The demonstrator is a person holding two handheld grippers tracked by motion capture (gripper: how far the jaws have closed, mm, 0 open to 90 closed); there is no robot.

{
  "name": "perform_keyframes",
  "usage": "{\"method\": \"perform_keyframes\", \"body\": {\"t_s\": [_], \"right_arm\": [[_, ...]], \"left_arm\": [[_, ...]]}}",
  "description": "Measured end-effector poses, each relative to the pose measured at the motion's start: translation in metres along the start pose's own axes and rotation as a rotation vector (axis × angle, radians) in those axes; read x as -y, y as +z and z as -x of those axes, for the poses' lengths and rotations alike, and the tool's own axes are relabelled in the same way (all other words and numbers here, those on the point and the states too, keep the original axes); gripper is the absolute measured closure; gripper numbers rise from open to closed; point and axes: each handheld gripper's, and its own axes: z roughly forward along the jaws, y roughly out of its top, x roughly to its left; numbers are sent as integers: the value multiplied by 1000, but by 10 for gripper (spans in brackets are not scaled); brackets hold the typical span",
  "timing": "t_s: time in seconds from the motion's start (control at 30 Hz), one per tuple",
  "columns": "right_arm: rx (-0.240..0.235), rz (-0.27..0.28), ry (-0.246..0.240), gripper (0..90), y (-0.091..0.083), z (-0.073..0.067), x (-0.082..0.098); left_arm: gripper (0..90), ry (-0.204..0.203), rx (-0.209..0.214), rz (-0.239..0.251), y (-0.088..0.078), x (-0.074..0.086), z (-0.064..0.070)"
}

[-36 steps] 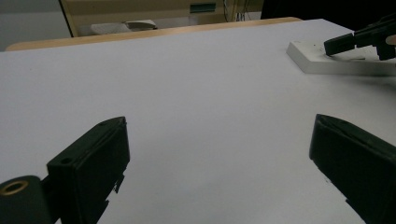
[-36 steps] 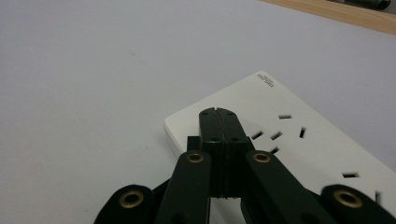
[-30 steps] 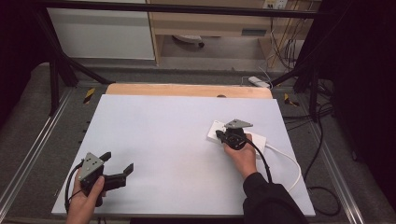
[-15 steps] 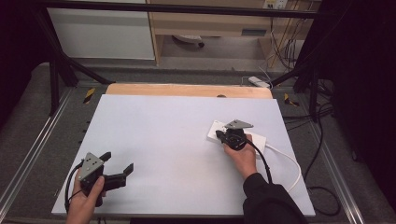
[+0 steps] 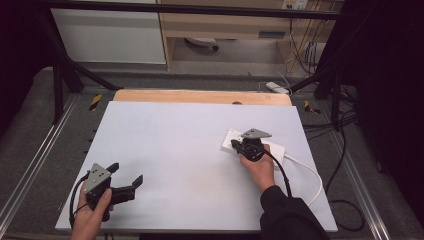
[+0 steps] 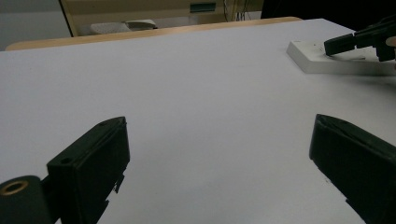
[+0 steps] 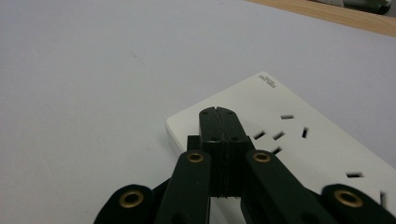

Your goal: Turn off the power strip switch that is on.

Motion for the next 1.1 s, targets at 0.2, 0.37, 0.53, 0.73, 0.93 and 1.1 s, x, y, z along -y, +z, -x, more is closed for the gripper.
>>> {"method": "perform_keyframes", "body": {"t_s": [0.2, 0.37, 0.53, 0.73, 0.93, 1.1], "right_arm": [[2, 3, -5, 900, 1, 0, 1], [7, -3, -5, 900, 2, 0, 2], [4, -8, 2, 900, 2, 1, 1], [-2, 2, 12, 900, 0, 2, -1], [3, 9, 13, 900, -4, 4, -3], [9, 23, 14, 900, -8, 6, -5]], "left_arm": [[51, 1, 0, 0, 0, 0, 0], [52, 0, 0, 0, 0, 0, 0], [52, -2, 1, 1, 0, 0, 0], [52, -2, 1, 2, 0, 0, 0], [51, -1, 1, 1, 0, 0, 0], [51, -2, 0, 1, 0, 0, 0]]}}
